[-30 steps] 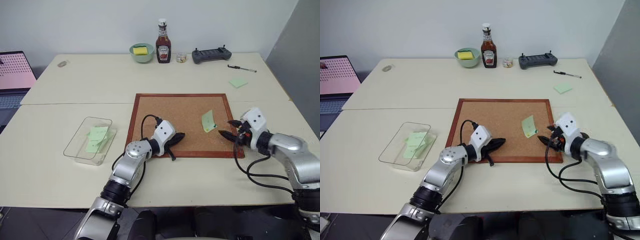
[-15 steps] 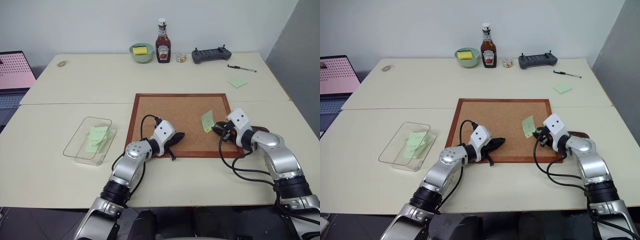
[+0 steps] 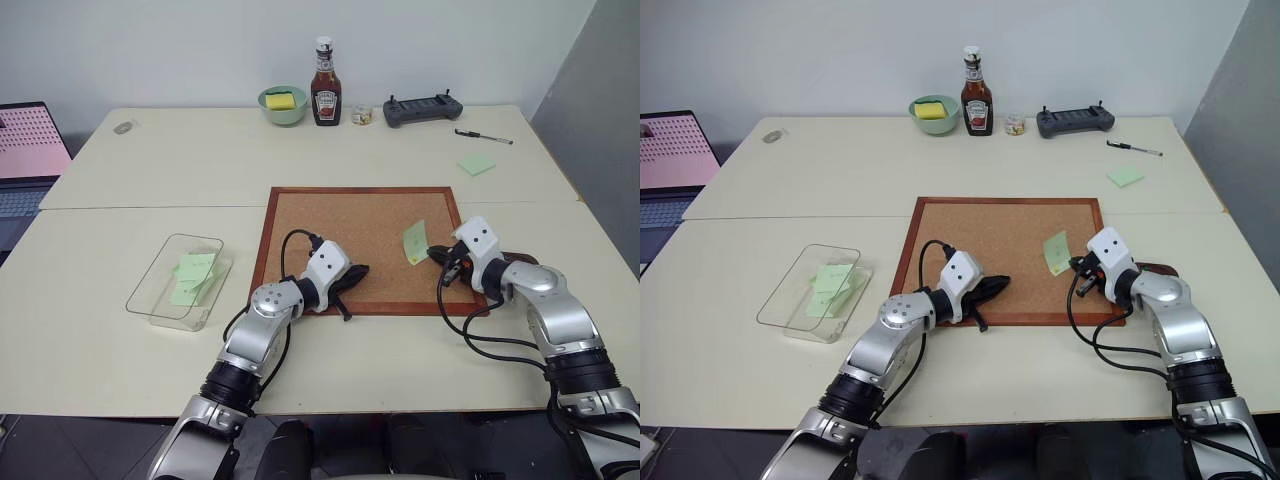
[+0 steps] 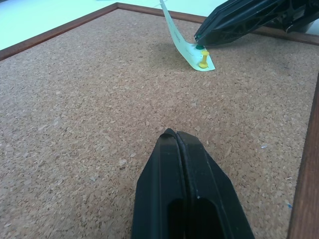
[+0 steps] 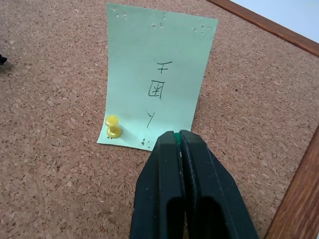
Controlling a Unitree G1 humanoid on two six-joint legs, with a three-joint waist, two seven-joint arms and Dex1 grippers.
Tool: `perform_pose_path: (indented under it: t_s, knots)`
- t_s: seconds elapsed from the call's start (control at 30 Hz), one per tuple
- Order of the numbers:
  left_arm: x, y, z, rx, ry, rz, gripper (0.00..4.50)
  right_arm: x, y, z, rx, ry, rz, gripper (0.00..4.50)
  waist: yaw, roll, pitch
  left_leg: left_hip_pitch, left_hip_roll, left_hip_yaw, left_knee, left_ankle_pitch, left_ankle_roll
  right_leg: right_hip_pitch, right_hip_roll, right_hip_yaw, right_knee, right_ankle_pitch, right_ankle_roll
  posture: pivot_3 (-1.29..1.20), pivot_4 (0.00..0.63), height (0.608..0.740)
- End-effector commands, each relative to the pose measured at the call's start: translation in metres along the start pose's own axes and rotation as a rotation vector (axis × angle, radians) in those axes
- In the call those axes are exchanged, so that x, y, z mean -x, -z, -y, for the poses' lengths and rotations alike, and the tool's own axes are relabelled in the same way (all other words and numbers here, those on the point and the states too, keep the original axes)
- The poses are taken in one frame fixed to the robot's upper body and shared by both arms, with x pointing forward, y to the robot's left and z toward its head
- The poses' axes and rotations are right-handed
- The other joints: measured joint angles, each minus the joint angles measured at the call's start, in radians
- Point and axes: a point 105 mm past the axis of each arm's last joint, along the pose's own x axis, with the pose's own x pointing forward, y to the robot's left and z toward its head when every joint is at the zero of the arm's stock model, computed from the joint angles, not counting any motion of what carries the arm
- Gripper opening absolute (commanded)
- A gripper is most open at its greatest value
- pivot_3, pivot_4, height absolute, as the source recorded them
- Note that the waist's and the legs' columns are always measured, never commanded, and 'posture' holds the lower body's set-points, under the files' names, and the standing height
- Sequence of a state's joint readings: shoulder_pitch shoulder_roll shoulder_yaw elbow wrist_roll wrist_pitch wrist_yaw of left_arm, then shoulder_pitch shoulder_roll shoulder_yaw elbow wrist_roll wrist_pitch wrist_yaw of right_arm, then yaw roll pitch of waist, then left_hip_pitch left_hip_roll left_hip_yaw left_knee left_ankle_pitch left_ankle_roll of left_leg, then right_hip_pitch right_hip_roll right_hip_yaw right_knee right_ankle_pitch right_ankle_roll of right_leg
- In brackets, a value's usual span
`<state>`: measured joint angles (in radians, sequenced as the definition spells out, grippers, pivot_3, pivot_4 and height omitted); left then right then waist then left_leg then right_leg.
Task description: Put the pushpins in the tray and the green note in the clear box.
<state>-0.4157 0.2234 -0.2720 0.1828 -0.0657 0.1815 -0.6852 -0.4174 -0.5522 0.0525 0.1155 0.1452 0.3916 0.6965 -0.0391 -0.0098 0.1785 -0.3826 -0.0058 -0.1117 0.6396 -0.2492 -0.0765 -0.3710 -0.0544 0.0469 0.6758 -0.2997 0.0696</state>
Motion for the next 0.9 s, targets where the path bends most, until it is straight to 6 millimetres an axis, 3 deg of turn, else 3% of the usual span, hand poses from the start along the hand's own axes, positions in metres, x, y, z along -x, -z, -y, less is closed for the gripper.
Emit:
perform_pose_path:
  t_s: [0.03, 0.33, 0.53, 0.7, 0.9]
  knots:
    - [0.004, 0.03, 0.01, 0.033, 0.016, -0.099, 0.0, 0.009, -0.035, -0.002, 0.006, -0.009, 0.142, 0.02, 0.0, 0.0, 0.0, 0.0, 0.0, 0.0, 0.0, 0.0, 0.0, 0.0, 0.0, 0.0, 0.0, 0.0, 0.0, 0.0, 0.15, 0.74]
    - [0.004, 0.032, 0.011, 0.036, 0.019, -0.107, 0.0, 0.018, -0.047, -0.004, -0.009, -0.008, 0.189, 0.02, -0.002, 0.0, 0.0, 0.0, 0.0, 0.0, -0.001, 0.0, 0.0, 0.0, 0.0, 0.0, 0.0, 0.0, 0.0, 0.0, 0.15, 0.74]
    - [0.005, 0.033, 0.013, 0.037, 0.023, -0.11, 0.0, 0.039, -0.051, 0.011, -0.005, 0.05, 0.191, 0.02, 0.0, 0.0, 0.0, 0.0, 0.0, 0.0, -0.001, 0.0, 0.0, 0.0, 0.0, 0.0, 0.0, 0.0, 0.0, 0.0, 0.15, 0.74]
    - [0.004, 0.033, 0.013, 0.027, 0.032, -0.112, 0.0, 0.08, -0.028, 0.03, 0.135, 0.097, 0.065, 0.02, 0.008, 0.0, 0.0, 0.0, 0.0, 0.0, -0.001, 0.0, 0.0, 0.0, 0.0, 0.0, -0.002, 0.0, 0.0, 0.0, 0.15, 0.74]
    - [0.002, 0.033, 0.013, 0.02, 0.047, -0.112, 0.0, 0.11, 0.003, 0.052, 0.214, 0.182, -0.123, 0.02, 0.003, 0.002, -0.002, 0.001, 0.0, 0.001, -0.004, 0.0, 0.0, 0.001, 0.0, 0.001, -0.003, 0.0, 0.0, 0.0, 0.15, 0.74]
